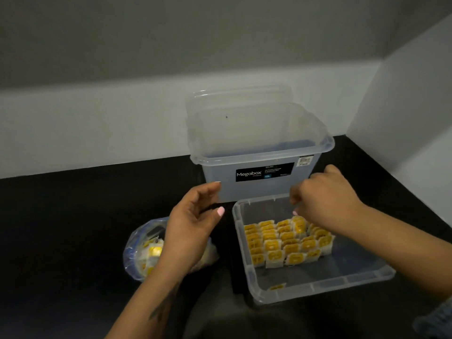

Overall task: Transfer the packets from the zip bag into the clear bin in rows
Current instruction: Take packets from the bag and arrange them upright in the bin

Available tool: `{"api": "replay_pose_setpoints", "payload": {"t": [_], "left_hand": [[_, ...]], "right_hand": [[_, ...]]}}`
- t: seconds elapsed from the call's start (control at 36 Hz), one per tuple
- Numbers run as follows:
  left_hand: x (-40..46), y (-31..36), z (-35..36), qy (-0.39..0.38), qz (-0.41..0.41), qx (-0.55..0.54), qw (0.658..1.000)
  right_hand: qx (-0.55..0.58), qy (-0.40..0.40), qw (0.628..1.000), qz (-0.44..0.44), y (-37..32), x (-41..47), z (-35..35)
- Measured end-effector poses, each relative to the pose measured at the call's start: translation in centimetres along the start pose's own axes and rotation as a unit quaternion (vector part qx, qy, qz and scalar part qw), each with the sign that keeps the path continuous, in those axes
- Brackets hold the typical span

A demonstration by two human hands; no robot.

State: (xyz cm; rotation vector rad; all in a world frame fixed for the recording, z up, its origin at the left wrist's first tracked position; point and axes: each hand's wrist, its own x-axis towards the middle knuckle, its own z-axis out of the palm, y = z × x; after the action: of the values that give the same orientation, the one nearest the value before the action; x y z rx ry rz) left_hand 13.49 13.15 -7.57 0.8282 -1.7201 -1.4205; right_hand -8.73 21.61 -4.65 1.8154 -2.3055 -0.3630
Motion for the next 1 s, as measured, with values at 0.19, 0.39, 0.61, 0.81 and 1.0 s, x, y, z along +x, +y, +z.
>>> {"api": "replay_pose_setpoints", "payload": {"t": [0.19,0.39,0.61,0.81,1.0], "left_hand": [[-0.1,-0.4,-6.6,0.064,0.021,0.149,0.987],[-0.7,-2.0,-12.2,0.044,-0.045,0.374,0.925],[-1.6,-4.7,-14.2,-0.025,-0.197,0.448,0.871],[-2.2,-5.7,-14.8,-0.053,-0.175,0.410,0.893],[-2.3,-5.7,-15.2,-0.056,-0.156,0.378,0.911]], "right_hand": [[0.130,0.016,0.991,-0.020,-6.1,1.6,-4.3],[0.292,0.000,0.953,-0.077,-13.5,1.9,-6.1],[0.347,-0.165,0.920,-0.075,-21.1,3.9,-3.0],[0.229,-0.375,0.898,-0.005,-26.9,8.1,-0.4],[0.271,-0.378,0.885,0.031,-28.7,9.1,1.0]]}}
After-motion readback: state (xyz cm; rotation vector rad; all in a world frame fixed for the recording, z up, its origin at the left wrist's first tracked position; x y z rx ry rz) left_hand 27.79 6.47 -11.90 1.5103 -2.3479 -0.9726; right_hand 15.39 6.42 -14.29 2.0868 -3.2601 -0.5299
